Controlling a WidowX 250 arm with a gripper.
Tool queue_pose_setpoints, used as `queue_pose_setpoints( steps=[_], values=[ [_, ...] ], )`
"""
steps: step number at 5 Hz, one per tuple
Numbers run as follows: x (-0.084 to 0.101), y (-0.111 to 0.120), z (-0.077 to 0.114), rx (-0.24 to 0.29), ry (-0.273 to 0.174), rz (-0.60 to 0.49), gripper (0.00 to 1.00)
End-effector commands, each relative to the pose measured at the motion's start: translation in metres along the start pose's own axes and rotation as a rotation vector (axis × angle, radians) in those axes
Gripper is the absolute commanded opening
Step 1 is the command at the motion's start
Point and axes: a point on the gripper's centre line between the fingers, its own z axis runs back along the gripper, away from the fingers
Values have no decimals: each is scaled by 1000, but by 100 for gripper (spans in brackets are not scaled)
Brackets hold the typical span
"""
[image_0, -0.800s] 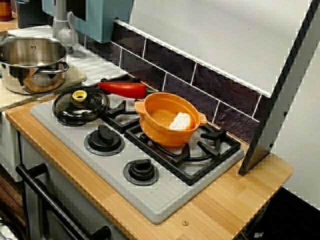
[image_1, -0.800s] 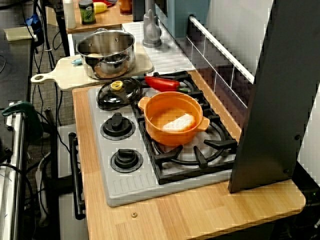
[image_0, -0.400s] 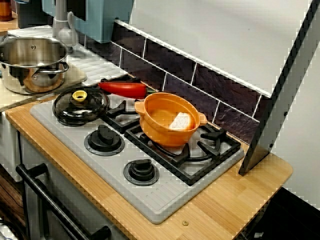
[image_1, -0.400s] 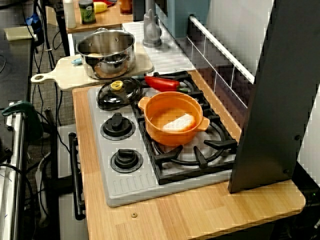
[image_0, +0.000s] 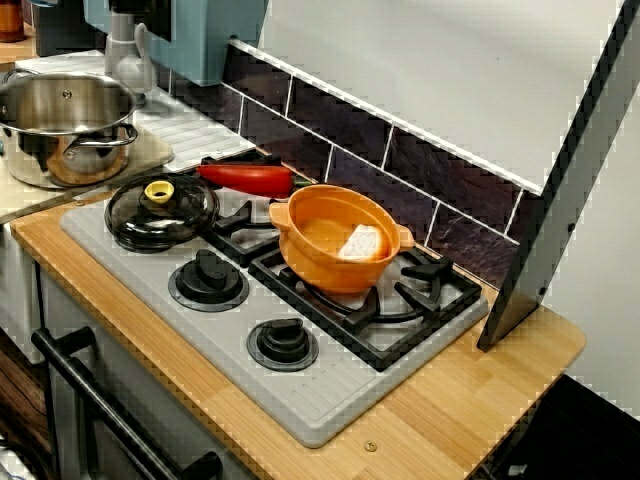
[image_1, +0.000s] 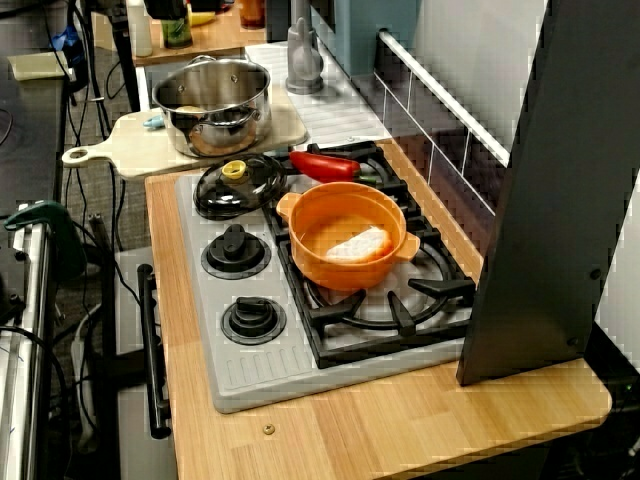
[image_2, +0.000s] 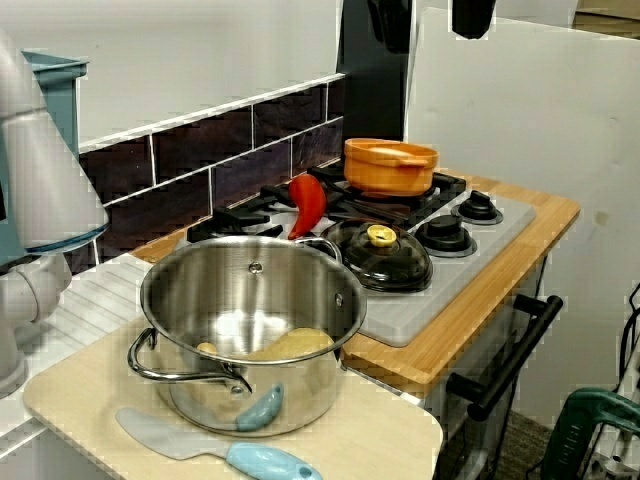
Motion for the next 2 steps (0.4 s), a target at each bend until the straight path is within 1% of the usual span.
queue_pose_setpoints(
  steps=[1,2],
  values=[
    [28,-25,4,174,-14,404,100],
    [35,-32,6,180,-33,633,100]
  ],
)
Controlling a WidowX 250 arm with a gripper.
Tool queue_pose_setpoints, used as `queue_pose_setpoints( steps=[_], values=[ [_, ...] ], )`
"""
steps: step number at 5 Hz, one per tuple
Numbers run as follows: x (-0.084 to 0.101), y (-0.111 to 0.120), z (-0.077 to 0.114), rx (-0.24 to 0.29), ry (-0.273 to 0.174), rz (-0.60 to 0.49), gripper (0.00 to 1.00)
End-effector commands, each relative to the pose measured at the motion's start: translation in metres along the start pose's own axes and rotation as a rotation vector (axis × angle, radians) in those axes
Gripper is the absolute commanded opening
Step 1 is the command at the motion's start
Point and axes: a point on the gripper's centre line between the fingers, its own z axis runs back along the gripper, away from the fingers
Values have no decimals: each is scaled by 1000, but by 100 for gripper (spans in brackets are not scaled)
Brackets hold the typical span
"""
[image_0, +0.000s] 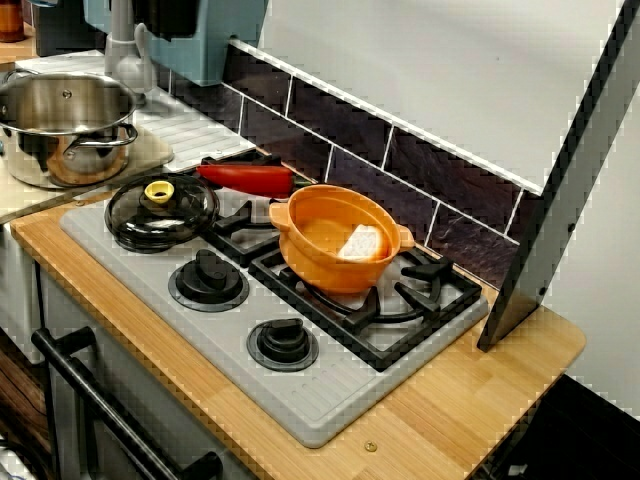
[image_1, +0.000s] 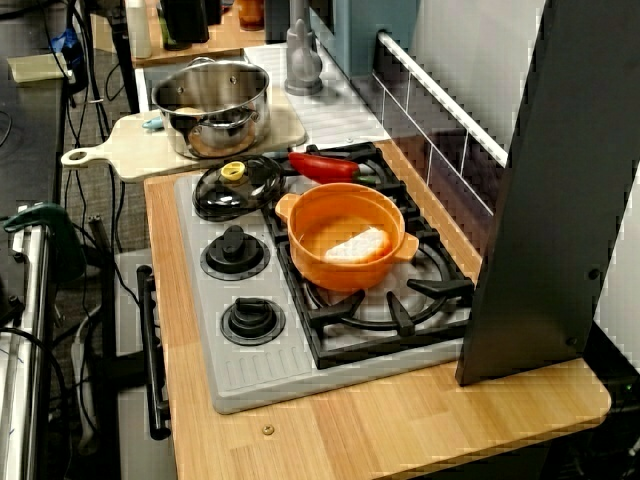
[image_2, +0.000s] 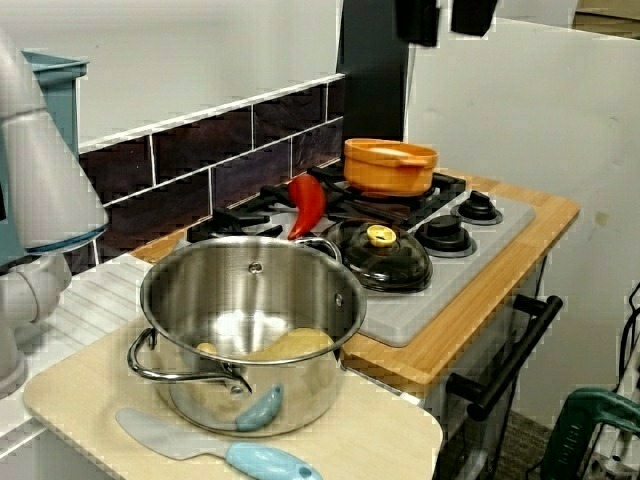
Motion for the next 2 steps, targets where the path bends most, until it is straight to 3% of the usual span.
queue_pose_setpoints(
  steps=[1,2],
  values=[
    [11,-21,8,51,-75,307,100],
    [23,-35,-2,66,-86,395,100]
  ],
)
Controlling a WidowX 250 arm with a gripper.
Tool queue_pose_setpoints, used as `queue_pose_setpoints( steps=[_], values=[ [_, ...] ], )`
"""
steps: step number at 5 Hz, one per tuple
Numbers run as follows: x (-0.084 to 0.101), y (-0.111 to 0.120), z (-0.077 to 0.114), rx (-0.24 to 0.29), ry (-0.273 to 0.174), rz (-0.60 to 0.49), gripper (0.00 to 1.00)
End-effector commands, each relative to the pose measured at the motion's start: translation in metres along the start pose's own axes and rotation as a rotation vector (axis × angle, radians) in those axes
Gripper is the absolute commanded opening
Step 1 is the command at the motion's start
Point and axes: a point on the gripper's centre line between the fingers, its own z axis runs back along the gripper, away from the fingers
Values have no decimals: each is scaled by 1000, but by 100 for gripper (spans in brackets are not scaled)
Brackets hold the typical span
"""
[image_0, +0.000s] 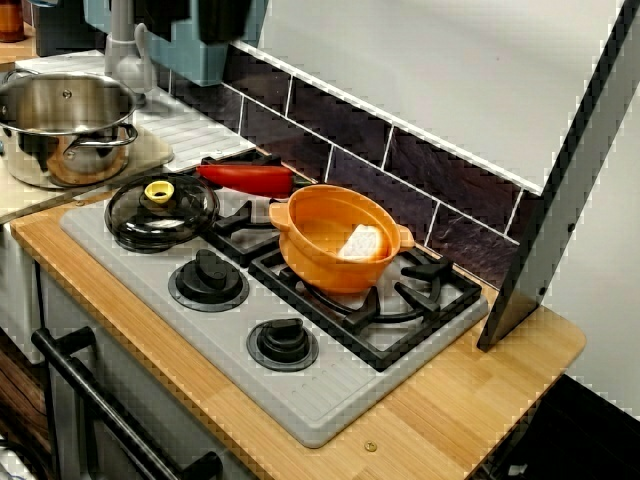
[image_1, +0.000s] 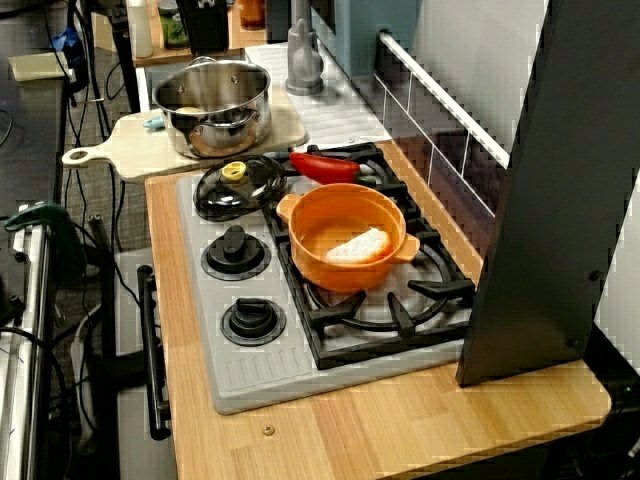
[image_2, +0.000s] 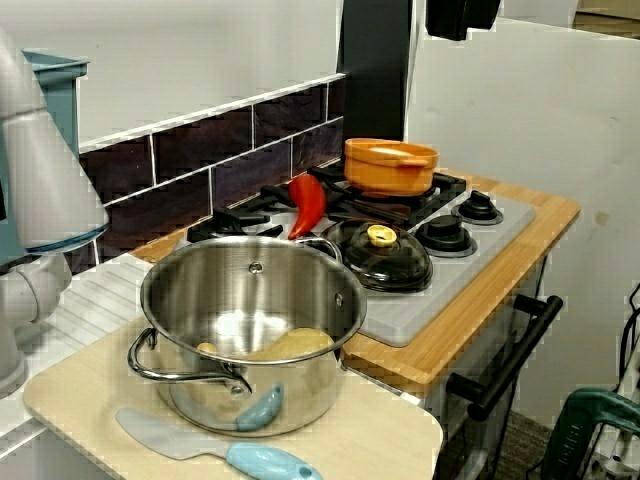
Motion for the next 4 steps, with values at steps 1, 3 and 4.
queue_pose_setpoints(
  steps=[1,3,4],
  values=[
    [15,-33,-9,2,-41,72,100],
    [39,-46,-16,16,-151,41,100],
    [41,-46,-25,8,-169,47,100]
  ],
)
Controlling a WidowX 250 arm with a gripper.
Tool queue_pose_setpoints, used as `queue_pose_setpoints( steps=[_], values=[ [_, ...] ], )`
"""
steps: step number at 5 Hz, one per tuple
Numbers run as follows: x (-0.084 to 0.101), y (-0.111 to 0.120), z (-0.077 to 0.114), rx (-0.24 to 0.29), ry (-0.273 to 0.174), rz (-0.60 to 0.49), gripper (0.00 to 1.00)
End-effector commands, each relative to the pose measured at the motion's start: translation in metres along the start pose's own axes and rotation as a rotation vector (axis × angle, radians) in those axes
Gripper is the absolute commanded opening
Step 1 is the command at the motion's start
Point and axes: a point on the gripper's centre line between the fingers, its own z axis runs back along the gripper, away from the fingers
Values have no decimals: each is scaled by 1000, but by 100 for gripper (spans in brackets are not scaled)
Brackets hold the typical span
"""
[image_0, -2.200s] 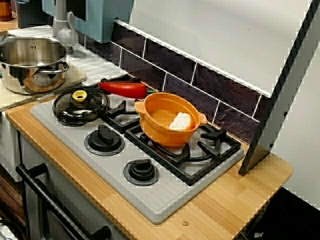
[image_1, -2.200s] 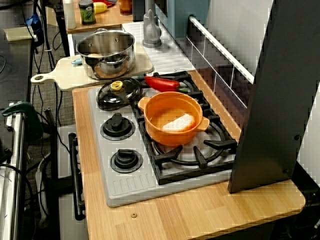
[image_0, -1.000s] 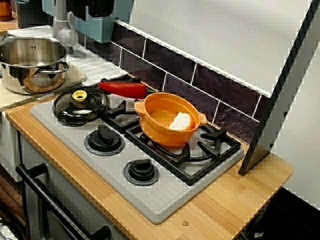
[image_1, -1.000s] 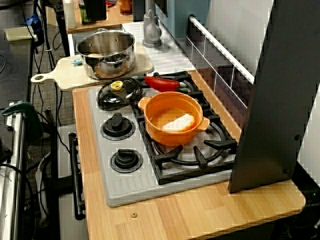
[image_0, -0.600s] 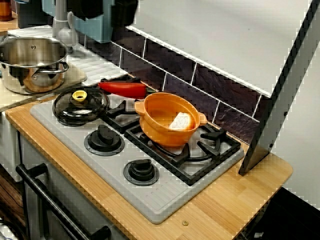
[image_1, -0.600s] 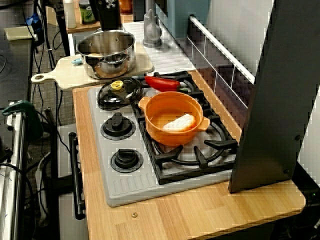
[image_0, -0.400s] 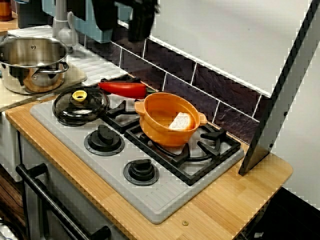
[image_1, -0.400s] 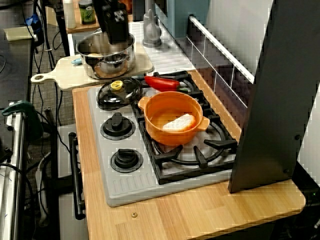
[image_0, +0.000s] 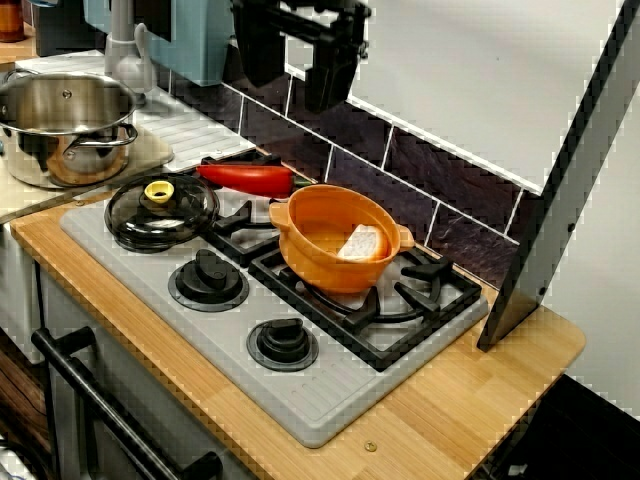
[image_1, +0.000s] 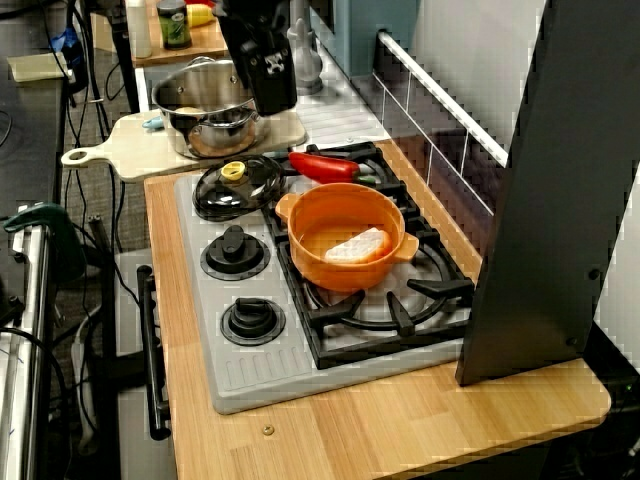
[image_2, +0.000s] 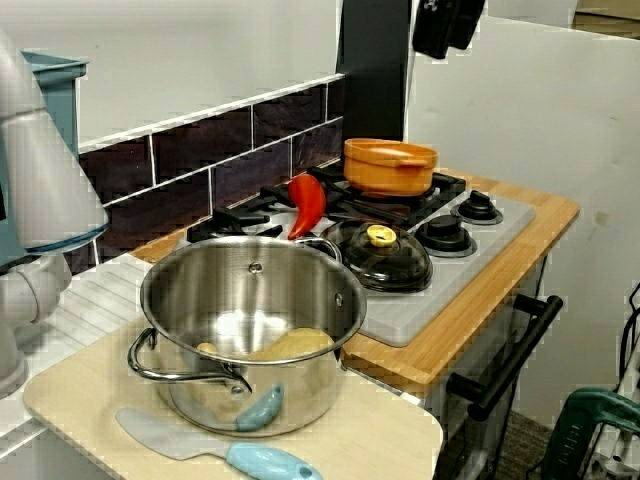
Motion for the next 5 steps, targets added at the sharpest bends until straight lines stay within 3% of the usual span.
queue_pose_setpoints(
  steps=[1,3,5],
  values=[
    [18,-8,-7,-18,-42,9,100],
    [32,-38,-39,28,33,-10,100],
    [35,-49,-60,81,43,-6,100]
  ],
)
